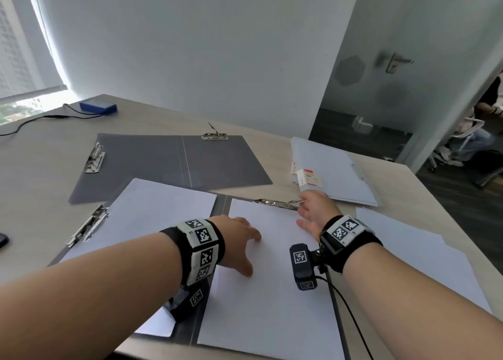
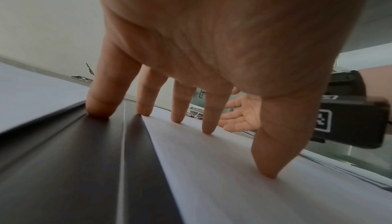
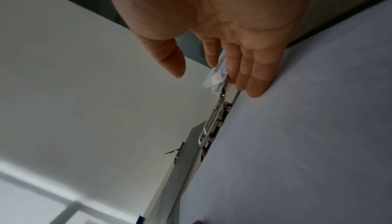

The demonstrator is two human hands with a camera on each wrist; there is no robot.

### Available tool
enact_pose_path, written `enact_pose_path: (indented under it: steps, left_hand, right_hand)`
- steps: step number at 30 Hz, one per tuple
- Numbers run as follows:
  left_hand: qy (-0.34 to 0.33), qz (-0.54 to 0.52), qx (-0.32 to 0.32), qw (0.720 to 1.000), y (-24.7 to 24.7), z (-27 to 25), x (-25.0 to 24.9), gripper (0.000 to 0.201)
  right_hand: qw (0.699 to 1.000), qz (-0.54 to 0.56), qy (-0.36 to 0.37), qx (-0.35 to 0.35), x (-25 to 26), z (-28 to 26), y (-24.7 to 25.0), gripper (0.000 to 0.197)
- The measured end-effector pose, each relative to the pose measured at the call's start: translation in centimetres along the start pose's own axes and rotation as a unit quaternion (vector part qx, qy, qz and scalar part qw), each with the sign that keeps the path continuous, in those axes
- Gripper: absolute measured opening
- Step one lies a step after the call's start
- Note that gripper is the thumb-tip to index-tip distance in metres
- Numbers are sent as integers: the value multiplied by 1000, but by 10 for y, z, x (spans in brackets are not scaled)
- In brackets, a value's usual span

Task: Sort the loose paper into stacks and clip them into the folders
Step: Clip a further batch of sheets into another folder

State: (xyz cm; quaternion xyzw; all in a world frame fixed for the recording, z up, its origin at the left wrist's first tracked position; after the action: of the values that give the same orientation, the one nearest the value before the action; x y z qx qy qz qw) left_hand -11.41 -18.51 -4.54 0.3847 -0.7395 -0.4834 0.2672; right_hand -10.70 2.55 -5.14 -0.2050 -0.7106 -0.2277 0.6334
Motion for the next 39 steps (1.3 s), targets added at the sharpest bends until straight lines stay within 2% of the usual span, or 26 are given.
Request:
enact_pose_path:
  steps: [2,3,4,6,8,16,19,26,31,33,35,39]
  left_hand:
    - [-2,0,-1,1000,1,0,0,80]
    - [-3,-2,-1,1000,1,0,0,80]
    - [-4,-3,-1,1000,2,-1,0,80]
    - [-5,-5,-7,1000,3,-1,0,80]
    - [-7,-3,-12,1000,3,-2,0,81]
    - [-7,-4,-17,1000,2,0,1,80]
    - [-5,-4,-19,1000,1,0,1,79]
    - [0,-4,-11,1000,0,-3,1,80]
    - [3,4,-4,1000,3,-6,-1,81]
    - [4,6,0,1000,4,-7,-1,82]
    - [7,5,4,1000,4,-8,0,81]
    - [14,3,8,1000,4,-11,0,81]
  right_hand:
    - [992,-105,70,20,18,5,-8,52]
    - [975,-191,106,49,27,3,-17,58]
    - [946,-279,137,91,33,2,-29,63]
    - [868,-426,171,188,33,-4,-57,70]
    - [798,-517,181,249,29,-9,-78,73]
    - [625,-687,161,334,13,-11,-103,80]
    - [582,-719,164,344,10,-9,-107,81]
    - [554,-740,140,355,4,-7,-103,92]
    - [542,-753,143,344,1,-8,-105,86]
    - [547,-750,143,343,2,-6,-108,84]
    - [564,-738,137,345,2,-5,-107,84]
    - [635,-684,126,336,4,-11,-93,82]
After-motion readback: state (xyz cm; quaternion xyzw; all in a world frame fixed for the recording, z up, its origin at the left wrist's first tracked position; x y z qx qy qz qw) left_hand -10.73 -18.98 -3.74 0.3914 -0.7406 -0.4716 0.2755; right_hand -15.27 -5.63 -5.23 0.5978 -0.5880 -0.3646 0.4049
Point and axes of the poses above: each hand's wrist, its own z-axis towards the middle knuckle, its own y-axis out of the back of the hand, x = y × z, the point moved 8 cm from there along z, towards the middle knuckle, and after that the axes turned 14 degrees about y, right-handed, at the moved point
